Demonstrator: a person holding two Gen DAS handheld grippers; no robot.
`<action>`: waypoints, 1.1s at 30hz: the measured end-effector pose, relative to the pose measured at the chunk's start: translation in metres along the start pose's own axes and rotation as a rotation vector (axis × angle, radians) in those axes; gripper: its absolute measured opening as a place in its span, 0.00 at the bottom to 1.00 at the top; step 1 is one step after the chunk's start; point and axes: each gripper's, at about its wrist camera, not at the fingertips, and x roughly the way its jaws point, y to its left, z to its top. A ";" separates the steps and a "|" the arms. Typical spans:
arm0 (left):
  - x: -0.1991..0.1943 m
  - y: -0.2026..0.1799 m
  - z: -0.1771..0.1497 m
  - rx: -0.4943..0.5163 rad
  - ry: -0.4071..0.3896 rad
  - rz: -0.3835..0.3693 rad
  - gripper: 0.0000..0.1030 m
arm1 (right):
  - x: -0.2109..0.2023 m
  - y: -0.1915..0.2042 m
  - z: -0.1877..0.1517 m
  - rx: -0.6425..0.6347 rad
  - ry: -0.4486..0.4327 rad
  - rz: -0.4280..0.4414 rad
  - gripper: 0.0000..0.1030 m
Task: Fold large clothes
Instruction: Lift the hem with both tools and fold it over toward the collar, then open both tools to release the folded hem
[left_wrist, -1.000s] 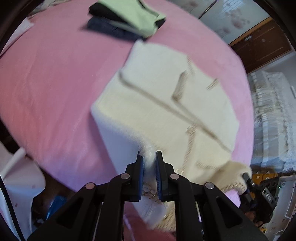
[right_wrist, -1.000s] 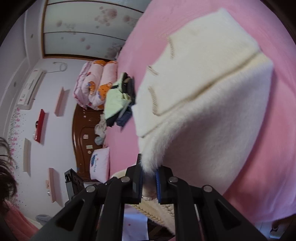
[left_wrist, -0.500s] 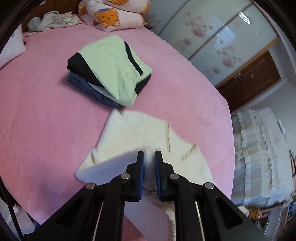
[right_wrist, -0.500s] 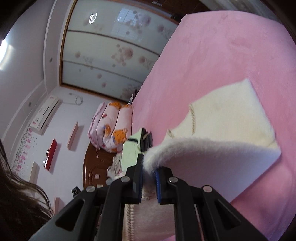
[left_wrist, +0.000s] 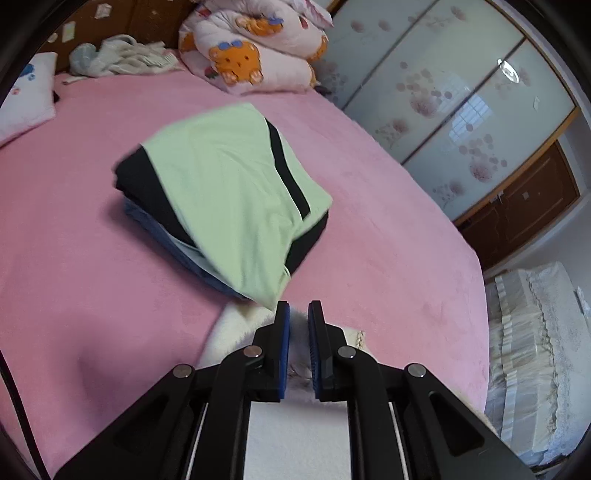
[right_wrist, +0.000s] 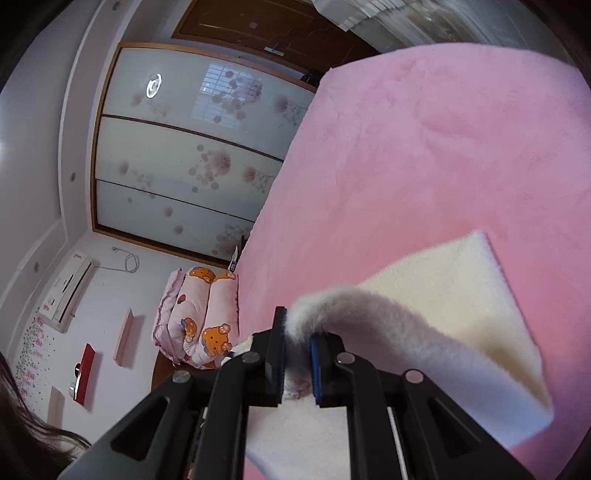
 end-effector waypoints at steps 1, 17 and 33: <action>0.017 -0.004 -0.002 0.015 0.016 0.022 0.07 | 0.012 -0.002 0.003 -0.016 0.004 -0.030 0.09; 0.118 -0.002 0.011 0.135 0.056 0.166 0.00 | 0.118 -0.059 0.020 0.085 0.029 -0.378 0.13; 0.117 -0.058 -0.089 0.409 0.356 0.051 0.15 | 0.086 0.005 -0.035 -0.159 -0.046 -0.515 0.40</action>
